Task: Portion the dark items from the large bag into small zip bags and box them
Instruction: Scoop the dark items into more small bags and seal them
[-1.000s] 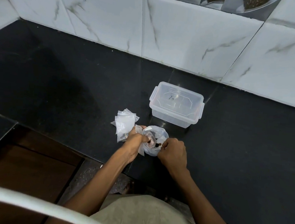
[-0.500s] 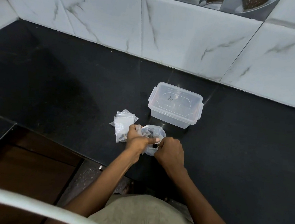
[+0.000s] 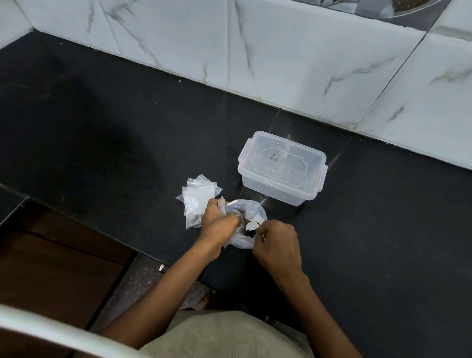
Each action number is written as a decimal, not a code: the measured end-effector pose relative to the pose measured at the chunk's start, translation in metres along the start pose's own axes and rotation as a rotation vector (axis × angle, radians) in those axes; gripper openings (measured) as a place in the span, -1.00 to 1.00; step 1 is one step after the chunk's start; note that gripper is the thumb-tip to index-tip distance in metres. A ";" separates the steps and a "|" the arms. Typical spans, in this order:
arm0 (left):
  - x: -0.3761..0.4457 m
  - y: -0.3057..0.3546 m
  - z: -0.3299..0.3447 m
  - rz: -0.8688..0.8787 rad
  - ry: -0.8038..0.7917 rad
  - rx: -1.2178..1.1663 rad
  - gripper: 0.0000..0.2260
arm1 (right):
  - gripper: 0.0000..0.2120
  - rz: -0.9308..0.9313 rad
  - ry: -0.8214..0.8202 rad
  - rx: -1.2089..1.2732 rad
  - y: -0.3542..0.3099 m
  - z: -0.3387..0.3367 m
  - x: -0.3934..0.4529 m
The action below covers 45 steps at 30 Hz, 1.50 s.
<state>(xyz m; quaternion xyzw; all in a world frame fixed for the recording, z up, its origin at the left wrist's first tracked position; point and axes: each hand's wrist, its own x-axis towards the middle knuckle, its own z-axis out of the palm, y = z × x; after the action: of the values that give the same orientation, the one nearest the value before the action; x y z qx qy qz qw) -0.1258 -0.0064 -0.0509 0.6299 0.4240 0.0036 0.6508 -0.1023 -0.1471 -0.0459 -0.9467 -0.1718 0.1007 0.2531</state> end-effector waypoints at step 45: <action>0.004 -0.005 0.009 -0.043 -0.095 0.462 -0.63 | -0.85 -0.562 0.266 -0.192 0.052 0.025 -0.004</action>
<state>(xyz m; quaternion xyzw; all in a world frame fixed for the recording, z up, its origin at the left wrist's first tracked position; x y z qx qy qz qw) -0.1208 -0.0128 -0.0587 0.7523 0.3961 -0.1370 0.5084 -0.0991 -0.1798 -0.0934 -0.8867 -0.4004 -0.1141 0.2010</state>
